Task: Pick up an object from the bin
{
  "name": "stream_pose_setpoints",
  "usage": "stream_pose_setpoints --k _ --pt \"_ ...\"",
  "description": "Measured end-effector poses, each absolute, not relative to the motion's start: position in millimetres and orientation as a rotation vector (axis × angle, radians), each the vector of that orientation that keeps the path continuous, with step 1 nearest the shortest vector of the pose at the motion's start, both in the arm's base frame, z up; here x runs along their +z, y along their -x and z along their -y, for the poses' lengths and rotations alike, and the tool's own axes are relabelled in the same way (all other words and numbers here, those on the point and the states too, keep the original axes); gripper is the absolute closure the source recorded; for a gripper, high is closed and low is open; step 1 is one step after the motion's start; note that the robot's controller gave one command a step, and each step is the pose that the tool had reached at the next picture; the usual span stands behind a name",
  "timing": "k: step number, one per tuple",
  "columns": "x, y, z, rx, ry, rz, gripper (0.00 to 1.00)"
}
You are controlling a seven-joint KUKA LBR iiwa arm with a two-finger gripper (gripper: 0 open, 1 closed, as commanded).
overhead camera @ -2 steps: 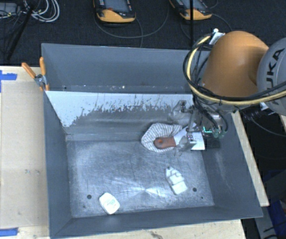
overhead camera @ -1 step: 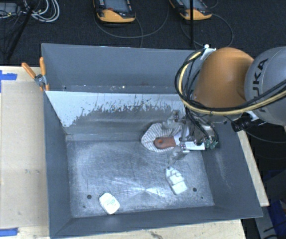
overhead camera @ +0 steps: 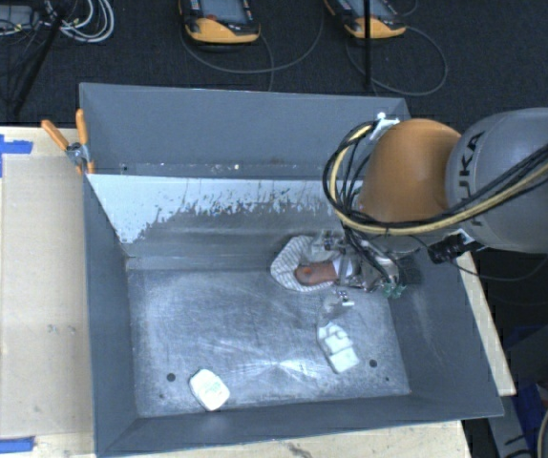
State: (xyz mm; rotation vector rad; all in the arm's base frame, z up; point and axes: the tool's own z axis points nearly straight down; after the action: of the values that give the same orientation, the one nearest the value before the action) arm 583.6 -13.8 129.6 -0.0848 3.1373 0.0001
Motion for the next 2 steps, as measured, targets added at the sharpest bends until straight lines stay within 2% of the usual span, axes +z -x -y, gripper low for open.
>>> stream_pose_setpoints --k 1,2 --pt "84.4 -616.9 18.9 0.008 0.005 -3.106 1.00" --pt "84.4 -616.9 18.9 0.008 0.005 -3.106 1.00"
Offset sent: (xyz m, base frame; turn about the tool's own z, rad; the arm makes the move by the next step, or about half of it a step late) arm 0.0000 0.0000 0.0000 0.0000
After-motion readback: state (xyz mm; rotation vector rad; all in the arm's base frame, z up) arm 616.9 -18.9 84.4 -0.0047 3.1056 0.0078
